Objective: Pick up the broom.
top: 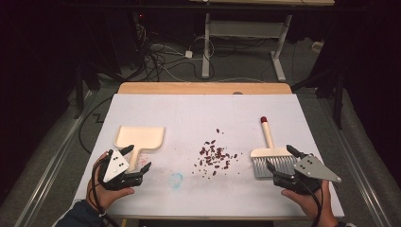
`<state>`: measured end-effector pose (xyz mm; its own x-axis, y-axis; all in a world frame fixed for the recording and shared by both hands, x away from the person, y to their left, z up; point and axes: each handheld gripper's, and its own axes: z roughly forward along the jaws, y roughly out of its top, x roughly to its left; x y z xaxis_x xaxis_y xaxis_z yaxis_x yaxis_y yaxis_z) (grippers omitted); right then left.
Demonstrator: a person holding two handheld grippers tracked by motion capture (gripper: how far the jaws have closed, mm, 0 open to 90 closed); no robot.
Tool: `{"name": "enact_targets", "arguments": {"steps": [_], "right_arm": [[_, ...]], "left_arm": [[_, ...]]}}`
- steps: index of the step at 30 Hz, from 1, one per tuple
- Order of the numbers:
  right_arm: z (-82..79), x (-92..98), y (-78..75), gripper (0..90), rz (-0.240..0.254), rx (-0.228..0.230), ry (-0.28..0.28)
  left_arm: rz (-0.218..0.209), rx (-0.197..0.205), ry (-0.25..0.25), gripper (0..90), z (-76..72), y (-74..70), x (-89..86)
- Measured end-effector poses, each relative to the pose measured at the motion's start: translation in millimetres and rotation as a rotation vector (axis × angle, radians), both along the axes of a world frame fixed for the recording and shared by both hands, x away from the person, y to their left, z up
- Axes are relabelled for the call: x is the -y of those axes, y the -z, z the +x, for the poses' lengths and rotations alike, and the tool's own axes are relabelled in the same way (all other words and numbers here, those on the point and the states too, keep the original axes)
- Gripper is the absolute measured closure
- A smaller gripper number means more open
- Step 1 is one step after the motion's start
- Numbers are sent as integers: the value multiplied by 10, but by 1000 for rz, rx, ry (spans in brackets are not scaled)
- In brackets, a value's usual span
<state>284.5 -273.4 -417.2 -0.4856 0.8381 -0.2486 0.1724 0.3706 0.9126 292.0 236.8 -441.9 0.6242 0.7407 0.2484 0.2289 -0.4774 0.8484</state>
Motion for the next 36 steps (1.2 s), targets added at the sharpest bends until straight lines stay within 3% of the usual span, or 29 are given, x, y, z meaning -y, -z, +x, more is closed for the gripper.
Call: {"name": "enact_targets", "arguments": {"steps": [4, 9, 11, 18, 20, 24, 28, 31, 33, 36], "right_arm": [[26, 9, 3, 204, 0, -12, 20], [54, 21, 11, 207, -28, -63, 69], [82, 12, -5, 212, -37, -76, 77], [285, 22, -44, 218, -46, -181, 110], [398, 30, -55, 212, -51, -227, 122], [678, 57, -76, 214, -55, -394, 140], [1000, 47, -116, 225, -69, -445, 203], [1259, -10, -126, 295, -131, -493, 211], [1430, -48, -105, 311, -163, -549, 217], [1657, -73, -47, 312, -159, -626, 247]], "left_arm": [[7, -16, 0, 208, 14, 21, 15], [16, -16, 14, 208, -6, 25, 40], [25, -37, 19, 209, -16, 44, 52], [22, -49, 25, 209, -9, 48, 75], [34, -45, 19, 209, -9, 52, 90], [36, -47, 14, 208, 18, 60, 102], [43, -57, 24, 208, 38, 74, 123], [68, -51, 35, 208, 21, 86, 150], [82, -52, 41, 208, 9, 86, 158], [86, -51, 45, 208, -1, 87, 161]]}}
